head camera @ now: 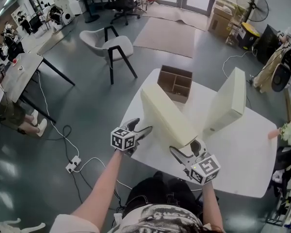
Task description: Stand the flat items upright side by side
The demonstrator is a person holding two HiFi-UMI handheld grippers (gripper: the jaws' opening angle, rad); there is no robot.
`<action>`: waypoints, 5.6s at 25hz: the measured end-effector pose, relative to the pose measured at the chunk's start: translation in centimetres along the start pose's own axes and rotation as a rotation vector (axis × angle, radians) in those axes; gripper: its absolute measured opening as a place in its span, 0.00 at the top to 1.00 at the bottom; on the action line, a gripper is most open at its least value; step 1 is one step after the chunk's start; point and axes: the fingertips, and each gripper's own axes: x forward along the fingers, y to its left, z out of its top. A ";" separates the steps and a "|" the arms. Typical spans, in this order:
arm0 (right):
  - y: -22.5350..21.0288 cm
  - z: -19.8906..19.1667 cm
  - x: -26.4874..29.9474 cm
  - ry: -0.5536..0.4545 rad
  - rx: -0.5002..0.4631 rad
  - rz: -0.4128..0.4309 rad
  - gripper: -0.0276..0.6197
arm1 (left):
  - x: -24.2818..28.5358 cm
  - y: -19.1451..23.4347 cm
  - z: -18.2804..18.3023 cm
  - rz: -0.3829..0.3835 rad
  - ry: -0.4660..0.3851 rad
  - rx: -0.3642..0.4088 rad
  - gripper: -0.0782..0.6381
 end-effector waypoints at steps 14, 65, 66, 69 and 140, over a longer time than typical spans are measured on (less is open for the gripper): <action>0.0 -1.7 -3.4 0.019 0.018 -0.064 0.46 | -1.5 -4.0 -0.1 0.056 -0.070 0.020 0.42; -13.8 -6.2 -27.3 -0.091 0.182 -0.915 0.48 | 5.5 -30.7 -1.5 -0.327 0.099 0.419 0.57; -14.4 -5.8 -26.5 -0.094 0.183 -0.923 0.48 | 5.7 -30.1 -1.1 -0.334 0.101 0.421 0.57; -16.4 -4.9 -24.3 -0.103 0.188 -0.952 0.48 | 6.4 -28.2 0.0 -0.351 0.097 0.416 0.57; -7.6 -13.8 -19.2 0.094 0.335 -0.723 0.61 | 3.6 -27.2 -5.7 -0.495 0.235 0.351 0.59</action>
